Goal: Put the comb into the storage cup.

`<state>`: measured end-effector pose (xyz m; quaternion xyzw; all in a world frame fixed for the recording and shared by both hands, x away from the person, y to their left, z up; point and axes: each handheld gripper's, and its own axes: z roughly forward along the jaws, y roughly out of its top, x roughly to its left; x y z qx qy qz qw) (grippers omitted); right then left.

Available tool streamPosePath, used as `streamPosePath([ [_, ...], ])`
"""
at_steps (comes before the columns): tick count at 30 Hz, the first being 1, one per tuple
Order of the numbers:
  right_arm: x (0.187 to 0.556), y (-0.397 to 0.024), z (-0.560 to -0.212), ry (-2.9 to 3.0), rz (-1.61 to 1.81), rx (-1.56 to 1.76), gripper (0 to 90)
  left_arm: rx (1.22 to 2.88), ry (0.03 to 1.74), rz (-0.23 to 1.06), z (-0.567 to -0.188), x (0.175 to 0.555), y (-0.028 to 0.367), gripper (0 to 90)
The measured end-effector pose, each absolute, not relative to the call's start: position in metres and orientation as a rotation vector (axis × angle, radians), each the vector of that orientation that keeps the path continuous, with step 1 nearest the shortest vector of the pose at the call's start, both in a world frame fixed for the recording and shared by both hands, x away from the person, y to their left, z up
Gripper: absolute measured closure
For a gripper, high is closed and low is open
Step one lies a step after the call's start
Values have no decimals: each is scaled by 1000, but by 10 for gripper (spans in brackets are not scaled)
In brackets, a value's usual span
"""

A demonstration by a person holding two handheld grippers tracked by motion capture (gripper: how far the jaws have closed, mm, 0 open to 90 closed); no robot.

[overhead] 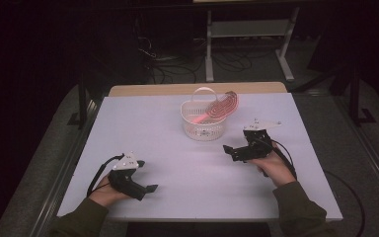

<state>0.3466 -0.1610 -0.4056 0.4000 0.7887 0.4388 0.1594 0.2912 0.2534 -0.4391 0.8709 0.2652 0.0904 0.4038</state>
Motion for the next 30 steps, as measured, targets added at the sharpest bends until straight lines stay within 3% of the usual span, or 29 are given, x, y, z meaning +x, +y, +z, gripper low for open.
streamPosePath([
  [30, 302, -174, -427, 2321, 1222, 1106, 0, 2172, 666, 242, -438, 294, 255, 0],
])
